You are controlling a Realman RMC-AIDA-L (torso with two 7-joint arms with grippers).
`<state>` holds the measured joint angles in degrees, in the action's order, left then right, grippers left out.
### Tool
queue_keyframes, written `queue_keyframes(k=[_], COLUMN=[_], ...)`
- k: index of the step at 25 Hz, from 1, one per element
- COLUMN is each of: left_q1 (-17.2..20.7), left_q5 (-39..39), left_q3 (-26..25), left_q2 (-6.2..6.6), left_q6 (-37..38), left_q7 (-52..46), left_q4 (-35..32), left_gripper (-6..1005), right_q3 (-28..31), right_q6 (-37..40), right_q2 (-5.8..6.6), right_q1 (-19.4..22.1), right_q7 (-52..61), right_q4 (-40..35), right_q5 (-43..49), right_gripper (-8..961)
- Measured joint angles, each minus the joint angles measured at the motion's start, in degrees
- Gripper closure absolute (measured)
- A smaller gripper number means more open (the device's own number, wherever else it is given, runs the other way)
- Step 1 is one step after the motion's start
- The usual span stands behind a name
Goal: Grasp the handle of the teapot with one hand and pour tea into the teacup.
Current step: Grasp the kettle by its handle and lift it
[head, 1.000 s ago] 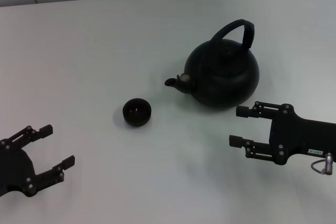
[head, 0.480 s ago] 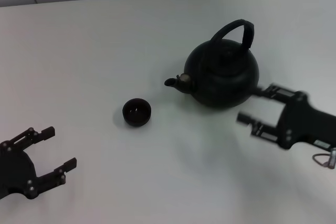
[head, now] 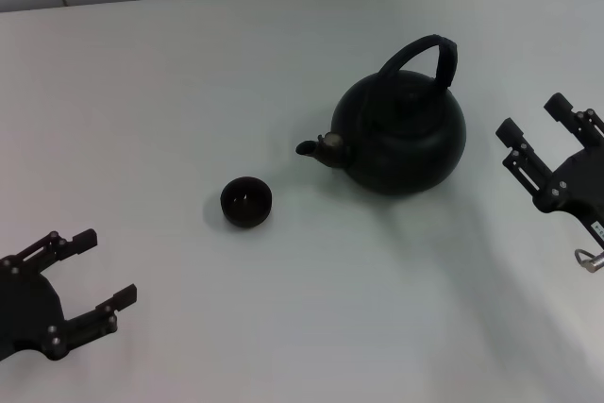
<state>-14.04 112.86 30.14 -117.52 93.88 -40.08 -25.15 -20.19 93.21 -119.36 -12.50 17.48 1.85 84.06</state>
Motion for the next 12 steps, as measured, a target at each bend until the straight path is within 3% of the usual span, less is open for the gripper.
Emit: queue_keyframes(k=[6, 12], left_q1=[0.10, 0.25], left_q5=[-0.06, -0.10], left_q3=[-0.17, -0.71], left_q2=[-0.20, -0.32], left_q6=[0.07, 0.08], left_q7=[0.00, 0.20], left_q4=[0.04, 0.32], left_gripper=[192, 192], right_q3=[0.05, -0.89], right_q6=[-0.27, -4.45], right_q2=[0.28, 0.37], right_q1=[-0.23, -2.74], right_q7=[0.67, 11.75], right_q4=[-0.71, -9.66], right_q5=[-0.15, 2.64], right_gripper=[286, 286])
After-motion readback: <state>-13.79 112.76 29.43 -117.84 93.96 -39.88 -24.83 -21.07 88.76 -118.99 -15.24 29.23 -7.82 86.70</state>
